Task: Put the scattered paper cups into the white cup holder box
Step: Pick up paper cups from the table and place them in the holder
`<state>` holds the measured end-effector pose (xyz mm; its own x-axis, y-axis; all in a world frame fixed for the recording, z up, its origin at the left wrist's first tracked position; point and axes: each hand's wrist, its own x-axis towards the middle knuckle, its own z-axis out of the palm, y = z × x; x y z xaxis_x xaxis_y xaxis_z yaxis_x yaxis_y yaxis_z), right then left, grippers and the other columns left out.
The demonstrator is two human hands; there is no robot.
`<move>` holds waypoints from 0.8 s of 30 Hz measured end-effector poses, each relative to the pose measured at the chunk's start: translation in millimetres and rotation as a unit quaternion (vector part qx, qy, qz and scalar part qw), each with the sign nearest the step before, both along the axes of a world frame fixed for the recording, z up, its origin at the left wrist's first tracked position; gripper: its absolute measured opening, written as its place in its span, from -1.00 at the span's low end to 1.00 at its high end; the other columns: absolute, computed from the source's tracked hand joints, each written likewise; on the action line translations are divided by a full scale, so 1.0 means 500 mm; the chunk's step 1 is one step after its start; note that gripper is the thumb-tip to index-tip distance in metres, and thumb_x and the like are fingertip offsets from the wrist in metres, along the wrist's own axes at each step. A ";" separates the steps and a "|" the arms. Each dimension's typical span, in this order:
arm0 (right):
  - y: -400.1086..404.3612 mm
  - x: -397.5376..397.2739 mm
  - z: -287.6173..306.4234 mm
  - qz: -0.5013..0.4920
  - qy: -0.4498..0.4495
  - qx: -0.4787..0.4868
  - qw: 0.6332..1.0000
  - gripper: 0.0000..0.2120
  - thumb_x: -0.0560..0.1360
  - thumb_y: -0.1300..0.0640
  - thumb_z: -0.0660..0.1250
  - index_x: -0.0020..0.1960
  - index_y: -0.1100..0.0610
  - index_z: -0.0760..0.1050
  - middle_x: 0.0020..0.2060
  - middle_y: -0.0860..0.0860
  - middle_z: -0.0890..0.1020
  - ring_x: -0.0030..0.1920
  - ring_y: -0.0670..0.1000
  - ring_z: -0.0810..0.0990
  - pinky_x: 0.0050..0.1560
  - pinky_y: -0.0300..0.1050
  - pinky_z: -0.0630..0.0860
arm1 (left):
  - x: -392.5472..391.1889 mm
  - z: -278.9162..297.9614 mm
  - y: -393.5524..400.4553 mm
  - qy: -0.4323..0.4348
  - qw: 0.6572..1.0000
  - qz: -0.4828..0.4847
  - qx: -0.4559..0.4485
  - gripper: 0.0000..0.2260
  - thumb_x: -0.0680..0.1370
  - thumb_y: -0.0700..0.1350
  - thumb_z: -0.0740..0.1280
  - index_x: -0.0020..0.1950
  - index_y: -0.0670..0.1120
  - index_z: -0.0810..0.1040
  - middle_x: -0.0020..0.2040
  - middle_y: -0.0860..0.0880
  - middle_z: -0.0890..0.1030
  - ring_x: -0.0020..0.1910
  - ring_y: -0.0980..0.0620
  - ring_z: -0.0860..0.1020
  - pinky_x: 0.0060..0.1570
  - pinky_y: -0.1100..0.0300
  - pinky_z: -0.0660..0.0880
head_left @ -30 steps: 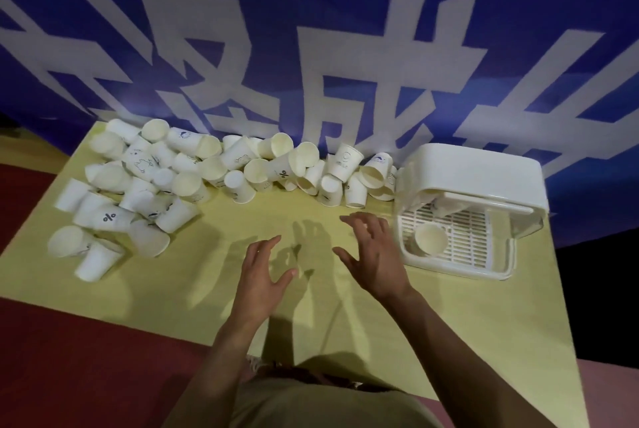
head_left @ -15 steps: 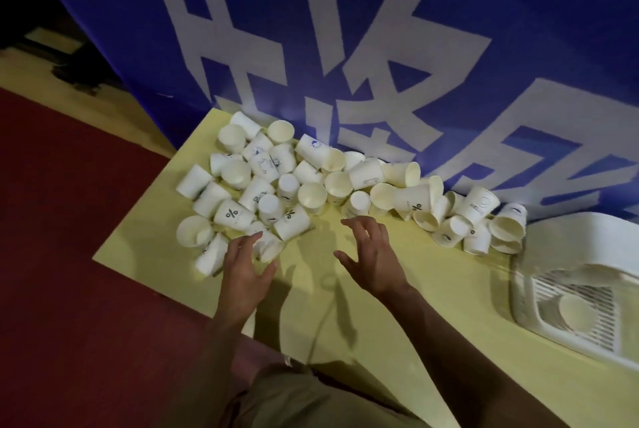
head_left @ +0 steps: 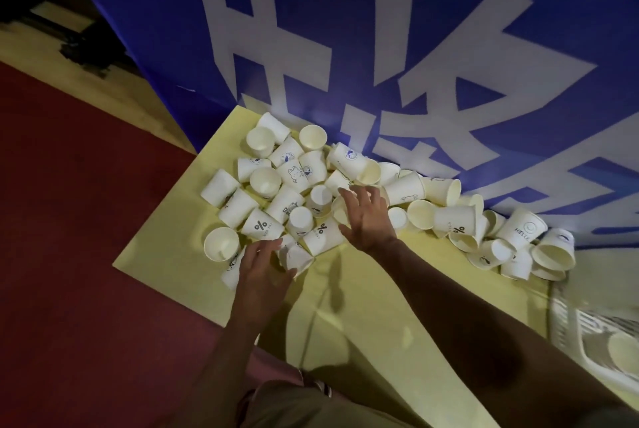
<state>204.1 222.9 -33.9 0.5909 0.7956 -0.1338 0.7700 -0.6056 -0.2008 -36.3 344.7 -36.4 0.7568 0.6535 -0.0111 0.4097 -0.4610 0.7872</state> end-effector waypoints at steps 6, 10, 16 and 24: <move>0.011 0.012 -0.040 0.009 -0.034 -0.071 0.997 -0.13 0.16 0.02 0.70 0.39 0.18 0.47 0.27 0.19 0.57 0.26 0.34 0.51 0.15 0.32 0.49 | -0.004 -0.039 -0.004 0.015 0.999 -0.026 -0.015 -0.46 0.43 -0.04 0.55 0.37 0.02 0.48 0.24 0.03 0.44 0.25 0.05 0.45 0.27 0.07 0.46; 0.007 0.010 -0.047 -0.009 -0.043 -0.046 0.998 -0.17 0.20 -0.03 0.68 0.38 0.14 0.48 0.24 0.16 0.58 0.26 0.29 0.51 0.21 0.31 0.45 | 0.009 -0.054 -0.014 0.028 0.999 -0.035 -0.006 -0.45 0.43 -0.10 0.57 0.38 0.03 0.49 0.25 0.07 0.42 0.24 0.16 0.39 0.27 0.34 0.30; -0.022 -0.004 -0.002 -0.058 -0.016 0.081 0.995 -0.21 0.39 -0.11 0.56 0.50 0.13 0.37 0.31 0.18 0.50 0.27 0.23 0.43 0.19 0.19 0.43 | 0.019 -0.089 -0.021 0.056 0.996 -0.067 0.034 -0.47 0.44 -0.11 0.54 0.37 0.01 0.48 0.31 -0.07 0.40 0.26 -0.01 0.42 0.24 0.21 0.38; -0.128 -0.059 0.073 -0.066 -0.003 0.180 0.981 -0.29 0.49 -0.07 0.46 0.55 0.14 0.33 0.31 0.14 0.45 0.24 0.22 0.43 0.17 0.15 0.41 | 0.034 -0.112 -0.027 0.061 0.995 -0.069 0.031 -0.65 0.51 -0.05 0.34 0.30 -0.01 0.59 0.38 -0.17 0.30 0.25 -0.10 0.40 0.27 0.17 0.33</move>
